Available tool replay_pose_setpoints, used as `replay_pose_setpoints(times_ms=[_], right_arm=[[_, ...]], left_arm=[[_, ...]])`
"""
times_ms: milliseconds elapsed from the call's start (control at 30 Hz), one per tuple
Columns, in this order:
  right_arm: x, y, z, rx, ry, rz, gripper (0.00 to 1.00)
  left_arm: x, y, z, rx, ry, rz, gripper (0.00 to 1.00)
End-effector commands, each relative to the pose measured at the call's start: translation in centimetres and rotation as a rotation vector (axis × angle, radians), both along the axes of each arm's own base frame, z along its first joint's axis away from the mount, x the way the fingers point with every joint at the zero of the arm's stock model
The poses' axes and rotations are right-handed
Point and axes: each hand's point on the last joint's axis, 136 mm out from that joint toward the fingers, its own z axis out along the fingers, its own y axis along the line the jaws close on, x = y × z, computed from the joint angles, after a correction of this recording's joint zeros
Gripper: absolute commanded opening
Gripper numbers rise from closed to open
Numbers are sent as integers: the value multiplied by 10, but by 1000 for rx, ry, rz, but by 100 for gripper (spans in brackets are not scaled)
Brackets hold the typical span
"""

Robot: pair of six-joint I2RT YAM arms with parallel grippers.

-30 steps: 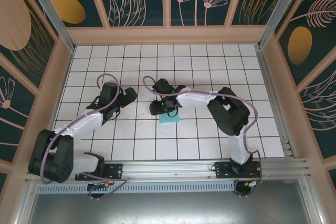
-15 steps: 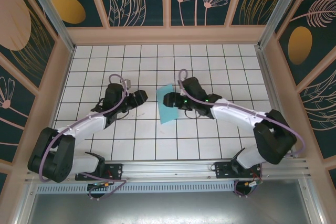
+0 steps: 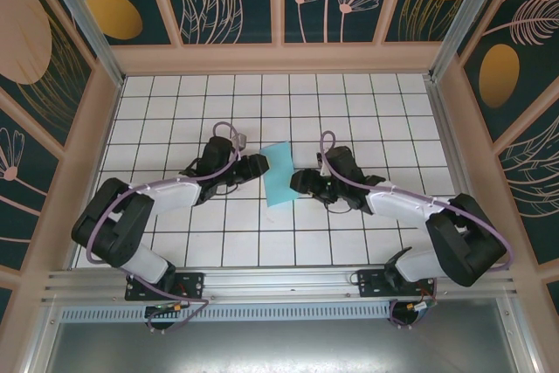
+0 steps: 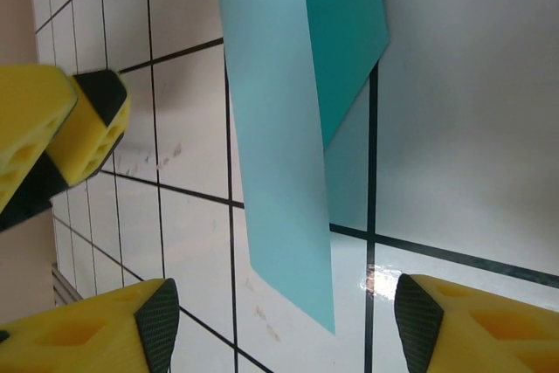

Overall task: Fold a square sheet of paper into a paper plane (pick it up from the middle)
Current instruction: Third fold the triangle at the center of the table.

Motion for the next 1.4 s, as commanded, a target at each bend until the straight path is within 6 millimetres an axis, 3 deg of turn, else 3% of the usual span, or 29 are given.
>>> replay_pose_setpoints(times_ms=[0,200,400,600,833,1367], right_arm=[[-1,8,3,57,-10,29,66],[-6,12,-8,84,25,37,62],[-7,20,-4,150,24,59,54],[-9,18,-8,159,39,41,41],[-14,16,-12,159,78,31,35],[-1,0,-28,45,170,-109,2]], left_arm=[[10,-13,13,-51,-29,-11,46],[17,-20,2,-53,-6,-12,44],[20,-24,-6,-53,16,-12,41],[22,-25,-27,-31,61,-6,38],[24,-27,-39,-20,86,-7,35],[17,-22,-76,60,161,-4,28]])
